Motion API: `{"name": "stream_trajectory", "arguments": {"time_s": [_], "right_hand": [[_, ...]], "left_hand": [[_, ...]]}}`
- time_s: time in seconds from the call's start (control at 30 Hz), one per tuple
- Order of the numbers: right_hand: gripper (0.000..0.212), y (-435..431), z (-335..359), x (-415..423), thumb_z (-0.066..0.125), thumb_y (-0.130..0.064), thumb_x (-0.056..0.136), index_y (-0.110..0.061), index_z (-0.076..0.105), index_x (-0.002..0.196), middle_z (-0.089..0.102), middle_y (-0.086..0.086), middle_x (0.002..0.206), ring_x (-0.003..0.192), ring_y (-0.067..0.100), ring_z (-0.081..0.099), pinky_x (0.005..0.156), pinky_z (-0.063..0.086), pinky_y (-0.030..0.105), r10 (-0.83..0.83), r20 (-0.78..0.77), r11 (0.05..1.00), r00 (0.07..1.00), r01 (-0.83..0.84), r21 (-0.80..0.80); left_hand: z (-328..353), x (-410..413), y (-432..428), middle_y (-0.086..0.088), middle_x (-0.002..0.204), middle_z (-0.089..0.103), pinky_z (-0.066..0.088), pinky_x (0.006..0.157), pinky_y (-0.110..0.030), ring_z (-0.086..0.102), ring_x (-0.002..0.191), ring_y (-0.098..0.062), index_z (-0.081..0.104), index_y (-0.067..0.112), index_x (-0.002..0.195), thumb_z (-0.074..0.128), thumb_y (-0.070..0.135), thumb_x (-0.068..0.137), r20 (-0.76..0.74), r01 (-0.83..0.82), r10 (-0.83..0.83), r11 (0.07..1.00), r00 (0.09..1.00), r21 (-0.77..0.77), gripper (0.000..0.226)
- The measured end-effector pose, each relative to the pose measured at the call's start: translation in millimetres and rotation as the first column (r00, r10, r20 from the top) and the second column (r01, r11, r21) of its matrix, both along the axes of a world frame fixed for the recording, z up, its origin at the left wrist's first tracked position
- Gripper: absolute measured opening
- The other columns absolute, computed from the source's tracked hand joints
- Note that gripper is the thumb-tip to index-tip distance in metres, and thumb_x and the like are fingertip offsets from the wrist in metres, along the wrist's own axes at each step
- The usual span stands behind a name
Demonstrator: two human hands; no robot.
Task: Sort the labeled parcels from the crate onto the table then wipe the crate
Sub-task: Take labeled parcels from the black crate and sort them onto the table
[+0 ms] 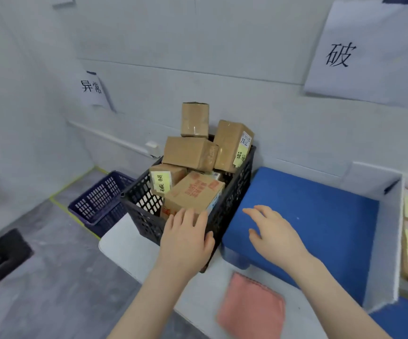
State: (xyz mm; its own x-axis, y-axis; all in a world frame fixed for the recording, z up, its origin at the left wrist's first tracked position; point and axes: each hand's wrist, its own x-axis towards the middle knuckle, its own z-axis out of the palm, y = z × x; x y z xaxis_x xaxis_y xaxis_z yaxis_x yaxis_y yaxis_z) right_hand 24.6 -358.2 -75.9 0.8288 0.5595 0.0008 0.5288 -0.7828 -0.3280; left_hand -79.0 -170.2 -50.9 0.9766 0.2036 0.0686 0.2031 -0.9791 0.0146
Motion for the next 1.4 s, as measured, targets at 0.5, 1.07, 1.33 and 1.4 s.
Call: {"name": "stream_trajectory", "arguments": {"time_s": [0.5, 1.07, 1.33, 1.4], "right_hand": [[0.045, 78, -16, 40, 0.045, -0.027, 0.098, -0.033, 0.037, 0.142, 0.03, -0.008, 0.148, 0.129, 0.017, 0.04, 0.093, 0.046, 0.03, 0.061, -0.091, 0.995, 0.994, -0.054, 0.086], [0.045, 170, -23, 27, 0.043, -0.011, 0.094, -0.023, 0.048, 0.137, 0.037, -0.005, 0.138, 0.1, 0.008, 0.052, 0.074, 0.045, 0.013, -0.393, -0.398, 0.804, 0.829, 0.52, 0.288], [0.036, 187, 0, 9, 0.048, -0.017, 0.091, -0.031, 0.06, 0.121, 0.046, -0.017, 0.131, 0.103, 0.006, 0.056, 0.087, 0.049, 0.026, -0.446, -0.323, 0.685, 0.835, 0.551, 0.477], [0.035, 185, 6, 8, 0.047, -0.017, 0.09, -0.036, 0.061, 0.116, 0.053, -0.023, 0.12, 0.098, 0.001, 0.055, 0.082, 0.047, 0.02, -0.418, -0.318, 0.67, 0.851, 0.525, 0.524]], "left_hand": [[-32, 40, 74, -0.001, 0.152, 0.031, 0.03, 0.111, -0.037, 0.035, 0.133, -0.024, 0.034, 0.026, 0.142, 0.03, 0.045, 0.098, -0.038, -0.102, 0.098, 0.99, 0.994, -0.096, 0.048], [-56, 103, 154, 0.012, 0.147, 0.026, 0.048, 0.092, -0.042, 0.047, 0.122, -0.018, 0.029, 0.047, 0.139, 0.033, 0.046, 0.097, -0.084, 0.051, -0.134, 0.771, 0.987, -0.634, 0.042], [-63, 103, 171, 0.022, 0.135, 0.035, 0.034, 0.09, -0.02, 0.04, 0.108, 0.013, 0.036, 0.05, 0.134, 0.036, 0.036, 0.096, 0.017, 0.091, -0.128, 0.601, 0.992, -0.794, 0.041], [-67, 102, 175, 0.024, 0.135, 0.035, 0.032, 0.095, -0.017, 0.033, 0.115, 0.022, 0.036, 0.051, 0.135, 0.038, 0.031, 0.098, 0.012, 0.077, -0.123, 0.54, 0.992, -0.838, 0.042]]}}
